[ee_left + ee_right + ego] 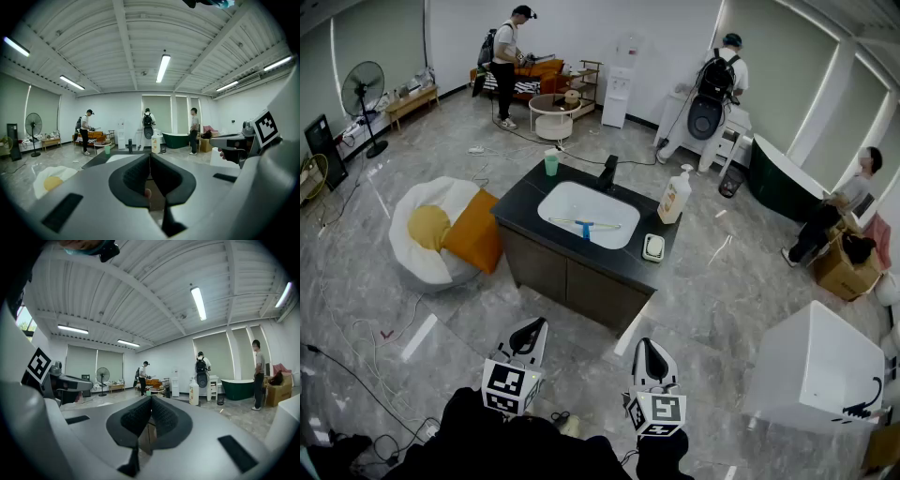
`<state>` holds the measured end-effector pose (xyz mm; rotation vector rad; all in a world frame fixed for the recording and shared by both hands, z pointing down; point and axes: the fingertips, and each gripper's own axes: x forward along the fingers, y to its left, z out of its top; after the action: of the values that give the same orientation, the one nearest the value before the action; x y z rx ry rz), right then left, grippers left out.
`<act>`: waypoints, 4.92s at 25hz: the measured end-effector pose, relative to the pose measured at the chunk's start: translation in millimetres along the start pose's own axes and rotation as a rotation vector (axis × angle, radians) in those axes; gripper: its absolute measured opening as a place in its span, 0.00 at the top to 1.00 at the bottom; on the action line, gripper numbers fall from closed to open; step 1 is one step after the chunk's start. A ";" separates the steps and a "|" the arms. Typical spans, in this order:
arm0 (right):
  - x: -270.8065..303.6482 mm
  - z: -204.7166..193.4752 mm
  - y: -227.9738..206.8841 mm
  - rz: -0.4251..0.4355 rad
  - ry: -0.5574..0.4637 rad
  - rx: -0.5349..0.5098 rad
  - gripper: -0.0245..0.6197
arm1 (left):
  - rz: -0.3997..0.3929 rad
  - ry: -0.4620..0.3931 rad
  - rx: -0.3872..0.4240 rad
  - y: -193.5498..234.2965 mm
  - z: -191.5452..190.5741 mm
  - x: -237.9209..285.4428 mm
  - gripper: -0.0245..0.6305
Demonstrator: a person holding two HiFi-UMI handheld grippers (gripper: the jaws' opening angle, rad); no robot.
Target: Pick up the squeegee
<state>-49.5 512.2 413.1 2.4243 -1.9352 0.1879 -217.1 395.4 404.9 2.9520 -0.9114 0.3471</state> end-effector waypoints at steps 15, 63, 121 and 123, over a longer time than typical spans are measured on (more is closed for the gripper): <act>51.2 -0.5 -24.5 0.032 0.023 -0.008 0.94 | 0.025 0.011 -0.013 12.4 5.8 55.5 0.93; 578.4 2.4 -47.7 0.139 0.218 0.010 0.94 | 0.087 0.114 -0.124 336.0 24.3 438.6 0.93; 752.8 -358.2 -50.8 0.307 1.112 0.340 0.49 | 0.245 0.541 -0.372 387.9 -190.3 591.4 0.93; 753.1 -361.3 -49.1 0.306 1.123 0.342 0.51 | 0.249 0.543 -0.375 388.7 -193.0 590.2 0.93</act>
<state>135.5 -170.0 860.9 1.4528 -1.6837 1.5689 0.1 -234.1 710.4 2.2345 -1.1062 0.8297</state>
